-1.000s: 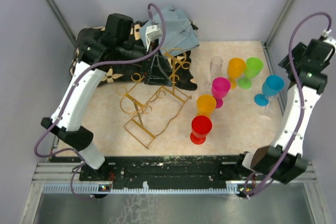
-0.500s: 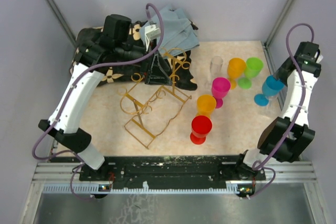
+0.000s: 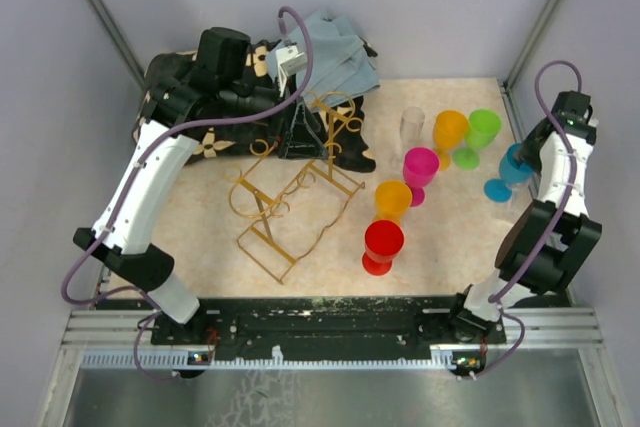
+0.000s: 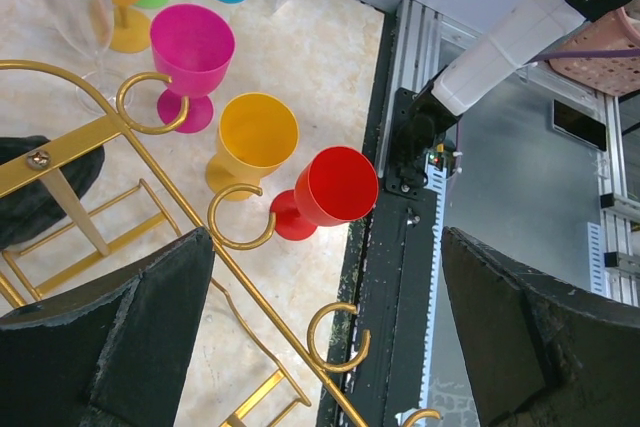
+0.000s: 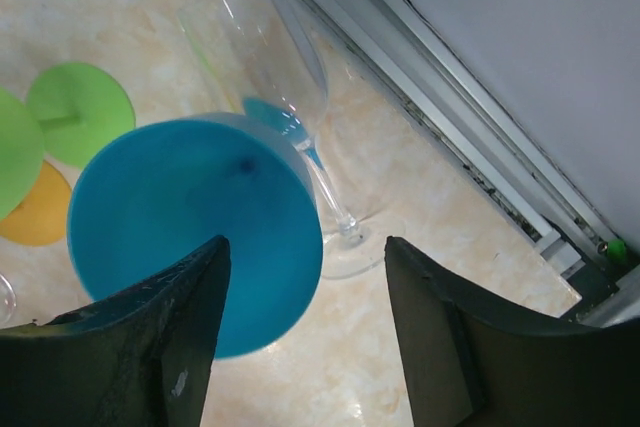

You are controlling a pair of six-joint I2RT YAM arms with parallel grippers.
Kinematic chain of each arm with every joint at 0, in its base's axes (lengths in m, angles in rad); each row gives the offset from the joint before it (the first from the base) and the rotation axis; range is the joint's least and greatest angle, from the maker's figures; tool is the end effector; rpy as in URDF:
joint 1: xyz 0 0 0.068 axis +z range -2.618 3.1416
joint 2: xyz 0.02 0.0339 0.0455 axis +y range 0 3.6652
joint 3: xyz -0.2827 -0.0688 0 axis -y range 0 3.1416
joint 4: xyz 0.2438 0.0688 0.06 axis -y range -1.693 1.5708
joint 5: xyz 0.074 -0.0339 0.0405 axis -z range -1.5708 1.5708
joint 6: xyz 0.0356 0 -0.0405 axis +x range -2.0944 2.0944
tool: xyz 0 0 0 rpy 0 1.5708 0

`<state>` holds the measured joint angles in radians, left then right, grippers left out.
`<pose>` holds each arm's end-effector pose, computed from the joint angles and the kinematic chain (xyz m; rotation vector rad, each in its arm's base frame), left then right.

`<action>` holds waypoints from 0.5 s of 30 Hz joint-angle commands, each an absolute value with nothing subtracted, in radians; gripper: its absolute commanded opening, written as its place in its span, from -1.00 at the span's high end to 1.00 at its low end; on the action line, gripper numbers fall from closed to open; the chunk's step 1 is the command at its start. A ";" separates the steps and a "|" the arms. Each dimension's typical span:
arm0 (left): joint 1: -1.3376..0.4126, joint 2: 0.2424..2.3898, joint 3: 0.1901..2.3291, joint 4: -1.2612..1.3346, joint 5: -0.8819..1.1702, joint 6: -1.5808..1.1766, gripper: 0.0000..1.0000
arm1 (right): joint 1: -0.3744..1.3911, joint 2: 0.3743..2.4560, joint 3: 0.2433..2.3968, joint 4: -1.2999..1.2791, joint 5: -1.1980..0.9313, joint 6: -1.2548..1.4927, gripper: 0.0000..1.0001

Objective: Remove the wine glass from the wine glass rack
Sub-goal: Pick up the wine glass at the center of the board.

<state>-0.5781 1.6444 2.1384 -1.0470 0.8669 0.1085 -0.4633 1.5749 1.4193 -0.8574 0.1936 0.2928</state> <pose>0.2444 -0.1919 0.5129 1.1932 1.7592 -1.1935 0.2912 -0.1531 0.3253 1.0210 2.3760 -0.3131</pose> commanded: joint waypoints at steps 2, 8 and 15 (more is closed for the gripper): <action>-0.582 1.634 2.132 -1.031 0.839 0.120 -0.99 | -0.470 1.596 1.406 -0.769 0.177 0.312 -0.07; -0.581 1.638 2.133 -1.031 0.848 0.123 -0.99 | -0.470 1.577 1.376 -0.768 0.156 0.313 1.00; -0.576 1.634 2.117 -1.028 0.858 0.133 -0.99 | -0.470 1.521 1.384 -0.808 0.144 0.312 1.00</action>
